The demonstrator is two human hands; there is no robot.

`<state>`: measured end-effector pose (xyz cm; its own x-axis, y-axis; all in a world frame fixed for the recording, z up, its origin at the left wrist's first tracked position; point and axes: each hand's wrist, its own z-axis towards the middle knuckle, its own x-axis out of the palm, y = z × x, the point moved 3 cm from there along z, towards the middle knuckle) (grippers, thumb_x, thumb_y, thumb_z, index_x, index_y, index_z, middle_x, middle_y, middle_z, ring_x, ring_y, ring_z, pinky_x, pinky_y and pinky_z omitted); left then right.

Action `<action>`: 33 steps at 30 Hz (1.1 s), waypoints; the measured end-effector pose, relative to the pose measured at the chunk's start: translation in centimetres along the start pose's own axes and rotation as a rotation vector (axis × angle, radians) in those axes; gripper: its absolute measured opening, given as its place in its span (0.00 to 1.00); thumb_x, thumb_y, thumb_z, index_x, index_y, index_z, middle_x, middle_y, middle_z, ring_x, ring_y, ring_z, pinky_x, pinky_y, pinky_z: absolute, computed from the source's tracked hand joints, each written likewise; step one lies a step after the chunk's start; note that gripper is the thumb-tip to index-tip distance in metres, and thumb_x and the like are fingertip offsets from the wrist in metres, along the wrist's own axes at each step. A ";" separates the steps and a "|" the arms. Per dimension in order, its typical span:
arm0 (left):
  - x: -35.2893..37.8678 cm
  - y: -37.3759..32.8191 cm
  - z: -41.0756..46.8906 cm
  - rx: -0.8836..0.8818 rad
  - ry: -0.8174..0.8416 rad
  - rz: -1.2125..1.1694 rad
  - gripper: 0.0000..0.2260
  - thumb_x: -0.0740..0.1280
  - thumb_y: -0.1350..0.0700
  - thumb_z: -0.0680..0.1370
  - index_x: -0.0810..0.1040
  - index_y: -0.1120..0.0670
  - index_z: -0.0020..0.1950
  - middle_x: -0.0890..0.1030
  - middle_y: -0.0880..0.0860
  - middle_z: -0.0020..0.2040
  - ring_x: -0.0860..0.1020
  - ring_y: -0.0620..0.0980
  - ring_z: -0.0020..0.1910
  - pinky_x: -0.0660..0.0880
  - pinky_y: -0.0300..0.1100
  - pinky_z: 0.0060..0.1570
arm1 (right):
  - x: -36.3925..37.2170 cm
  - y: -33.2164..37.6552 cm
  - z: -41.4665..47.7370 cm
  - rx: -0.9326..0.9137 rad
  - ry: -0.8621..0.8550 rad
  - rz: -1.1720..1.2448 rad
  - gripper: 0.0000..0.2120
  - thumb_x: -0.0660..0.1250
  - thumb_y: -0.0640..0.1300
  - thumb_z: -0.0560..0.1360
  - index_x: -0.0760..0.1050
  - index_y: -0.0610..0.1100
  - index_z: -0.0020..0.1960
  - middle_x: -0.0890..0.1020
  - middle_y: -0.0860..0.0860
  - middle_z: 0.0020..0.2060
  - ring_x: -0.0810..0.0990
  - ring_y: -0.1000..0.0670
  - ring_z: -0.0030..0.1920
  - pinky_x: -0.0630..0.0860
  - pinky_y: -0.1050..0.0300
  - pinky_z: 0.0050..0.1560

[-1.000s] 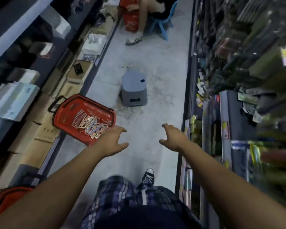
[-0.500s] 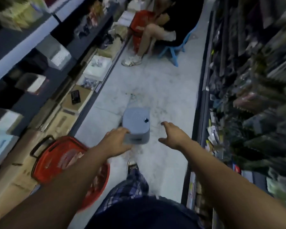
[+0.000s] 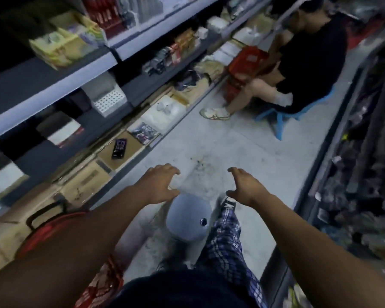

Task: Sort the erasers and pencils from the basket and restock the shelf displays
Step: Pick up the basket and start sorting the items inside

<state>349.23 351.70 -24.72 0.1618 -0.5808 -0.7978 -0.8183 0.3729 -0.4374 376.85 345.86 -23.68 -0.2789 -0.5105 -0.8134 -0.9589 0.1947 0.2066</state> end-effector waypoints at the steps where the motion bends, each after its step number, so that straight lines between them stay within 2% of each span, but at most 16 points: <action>1: -0.3 0.6 1.3 -0.051 -0.024 -0.033 0.27 0.69 0.43 0.78 0.68 0.49 0.75 0.70 0.50 0.72 0.70 0.54 0.69 0.66 0.49 0.68 | -1.2 0.1 2.8 -0.050 0.018 -0.037 0.37 0.72 0.50 0.76 0.58 0.44 0.78 0.69 0.41 0.73 0.72 0.38 0.68 0.72 0.47 0.65; 8: -2.8 2.9 3.5 -0.507 -0.221 -0.288 0.29 0.71 0.41 0.77 0.69 0.49 0.75 0.71 0.51 0.74 0.71 0.53 0.70 0.68 0.49 0.70 | -8.7 5.9 17.3 -0.405 0.227 -0.246 0.38 0.73 0.52 0.75 0.59 0.45 0.78 0.71 0.41 0.70 0.73 0.39 0.67 0.72 0.48 0.66; 11: -2.8 3.2 1.9 -0.697 -0.287 -0.378 0.30 0.70 0.41 0.77 0.68 0.48 0.76 0.70 0.51 0.75 0.69 0.53 0.72 0.67 0.48 0.70 | -9.8 10.5 20.9 -0.597 0.273 -0.376 0.39 0.72 0.52 0.75 0.58 0.45 0.78 0.72 0.41 0.69 0.74 0.39 0.66 0.74 0.47 0.65; 14: -1.6 3.3 -0.6 -0.852 -0.356 -0.455 0.31 0.69 0.40 0.76 0.68 0.49 0.76 0.71 0.52 0.74 0.71 0.53 0.71 0.68 0.48 0.69 | -9.4 15.2 22.3 -0.735 0.327 -0.478 0.39 0.71 0.52 0.76 0.55 0.45 0.80 0.69 0.41 0.72 0.72 0.39 0.68 0.73 0.46 0.67; 18: 0.8 3.8 -5.1 -0.981 -0.423 -0.528 0.31 0.69 0.40 0.76 0.68 0.50 0.76 0.70 0.53 0.75 0.68 0.55 0.74 0.65 0.48 0.72 | -6.3 20.9 21.3 -0.855 0.387 -0.620 0.39 0.70 0.53 0.77 0.53 0.46 0.81 0.66 0.42 0.75 0.72 0.40 0.69 0.74 0.47 0.65; 21: 2.9 4.8 -9.3 -1.048 -0.463 -0.550 0.30 0.71 0.43 0.77 0.68 0.50 0.76 0.70 0.54 0.75 0.69 0.55 0.73 0.66 0.47 0.71 | -3.0 25.0 19.0 -0.933 0.406 -0.685 0.40 0.70 0.53 0.77 0.53 0.46 0.81 0.65 0.42 0.75 0.70 0.40 0.70 0.73 0.47 0.66; 26: 6.8 6.6 -18.7 -1.092 -0.449 -0.569 0.31 0.69 0.38 0.74 0.70 0.47 0.74 0.73 0.52 0.71 0.74 0.57 0.69 0.72 0.50 0.66 | 2.2 31.5 13.6 -0.994 0.406 -0.713 0.39 0.71 0.53 0.77 0.54 0.45 0.80 0.66 0.42 0.75 0.69 0.40 0.72 0.71 0.42 0.69; 29: 9.1 8.0 -24.4 -1.174 -0.459 -0.578 0.31 0.69 0.38 0.75 0.69 0.48 0.76 0.73 0.54 0.73 0.73 0.58 0.69 0.71 0.51 0.68 | 5.2 35.7 10.4 -1.067 0.417 -0.747 0.39 0.71 0.52 0.77 0.54 0.46 0.80 0.66 0.43 0.75 0.70 0.40 0.72 0.71 0.43 0.68; 33: 12.3 9.6 -29.4 -1.299 -0.517 -0.658 0.37 0.67 0.34 0.72 0.69 0.52 0.76 0.75 0.55 0.72 0.75 0.58 0.67 0.74 0.49 0.65 | 9.3 41.1 7.9 -1.193 0.490 -0.808 0.38 0.71 0.51 0.77 0.55 0.44 0.80 0.66 0.42 0.75 0.70 0.39 0.71 0.71 0.42 0.67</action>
<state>327.11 326.85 -26.50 0.6164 0.0230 -0.7871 -0.3843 -0.8636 -0.3262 335.29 355.75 -27.04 0.5661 -0.4109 -0.7146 -0.2721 -0.9115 0.3086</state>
